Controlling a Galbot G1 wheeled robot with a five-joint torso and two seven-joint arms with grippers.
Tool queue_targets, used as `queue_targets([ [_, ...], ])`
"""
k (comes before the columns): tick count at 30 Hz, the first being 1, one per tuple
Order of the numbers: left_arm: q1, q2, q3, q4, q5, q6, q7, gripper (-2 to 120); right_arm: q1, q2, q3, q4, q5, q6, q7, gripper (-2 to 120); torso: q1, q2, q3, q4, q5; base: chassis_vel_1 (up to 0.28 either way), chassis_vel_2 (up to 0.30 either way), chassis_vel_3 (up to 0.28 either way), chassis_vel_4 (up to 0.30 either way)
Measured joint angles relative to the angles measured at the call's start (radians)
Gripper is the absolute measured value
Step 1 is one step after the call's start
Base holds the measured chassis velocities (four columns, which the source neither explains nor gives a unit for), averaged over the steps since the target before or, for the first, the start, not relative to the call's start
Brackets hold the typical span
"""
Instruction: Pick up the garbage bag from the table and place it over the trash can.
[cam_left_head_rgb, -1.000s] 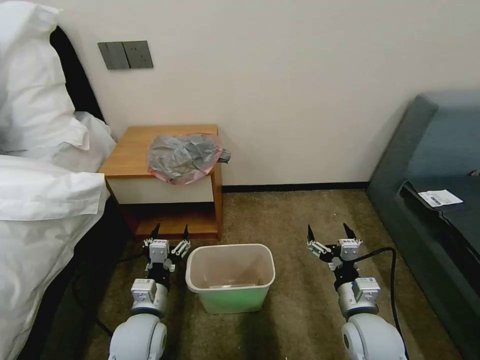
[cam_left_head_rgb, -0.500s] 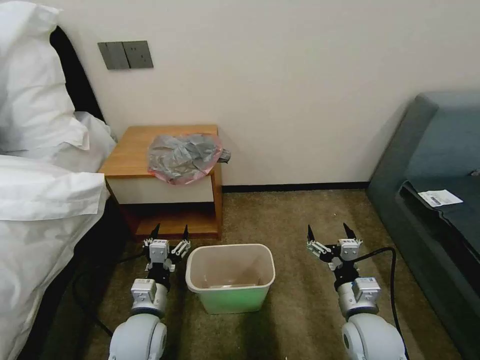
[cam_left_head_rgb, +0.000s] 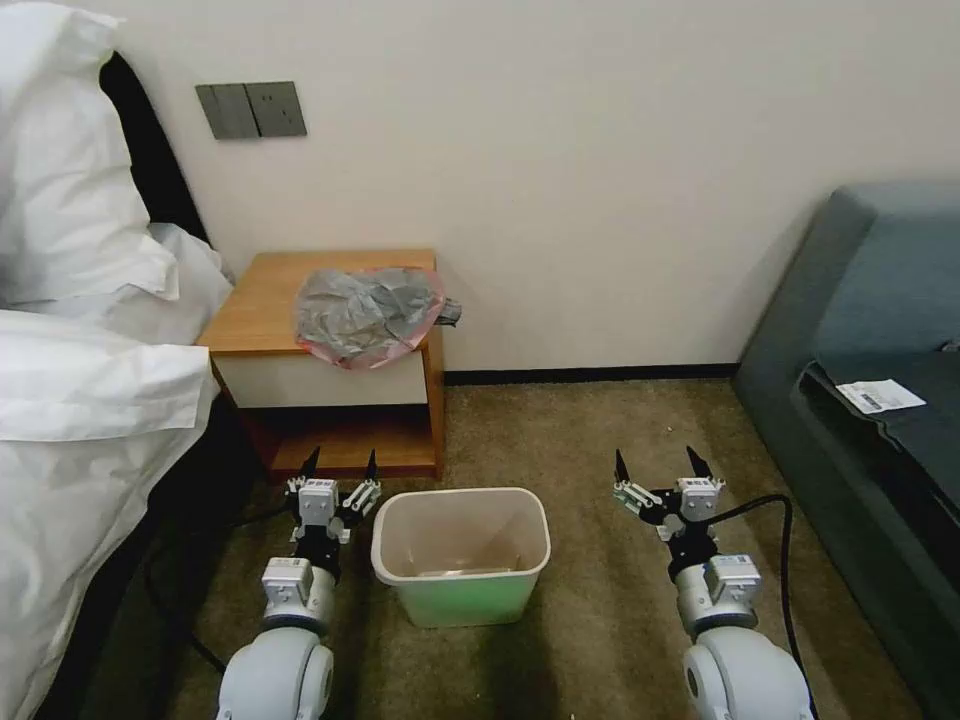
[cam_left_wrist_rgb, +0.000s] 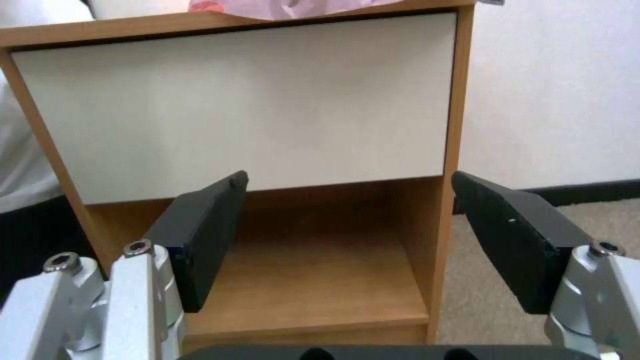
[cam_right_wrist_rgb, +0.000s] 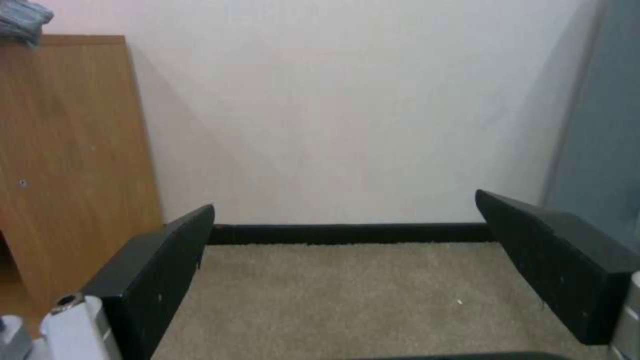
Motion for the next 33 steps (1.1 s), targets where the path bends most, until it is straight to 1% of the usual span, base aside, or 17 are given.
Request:
queue_targets([
  [25,0.0,0.001,-0.001,0.0,-0.002,-0.001,0.0,80,0.0,0.0,0.0,0.0,0.0,0.002,0.0,100,0.0,0.0,0.0,0.0,-0.0001,0.0,0.0,0.0,0.0],
  [28,0.0,0.015,-0.016,-0.005,-0.026,-0.01,-0.002,81,0.0,-0.005,0.009,0.013,-0.003,0.031,0.012,100,0.0,0.0,0.0,-0.0001,0.0,0.0,0.0,0.0,0.0],
  [29,0.0,0.029,-0.032,-0.01,-0.046,-0.019,-0.005,84,0.001,-0.01,0.019,0.026,-0.006,0.057,0.024,100,0.0,0.0,0.0,0.0,0.0,0.0,0.0,0.0,0.0],
  [30,-0.001,0.048,-0.055,-0.018,-0.076,-0.033,-0.01,91,0.002,-0.017,0.033,0.047,-0.011,0.095,0.04,100,0.0,0.0,0.0,0.0,-0.0001,0.0,0.0,0.0,0.0],
  [33,-0.001,0.065,-0.074,-0.024,-0.103,-0.045,-0.014,94,0.003,-0.023,0.042,0.062,-0.015,0.125,0.053,100,0.0,0.0,0.0,0.0,-0.0001,0.0,0.0,0.0,0.0],
])
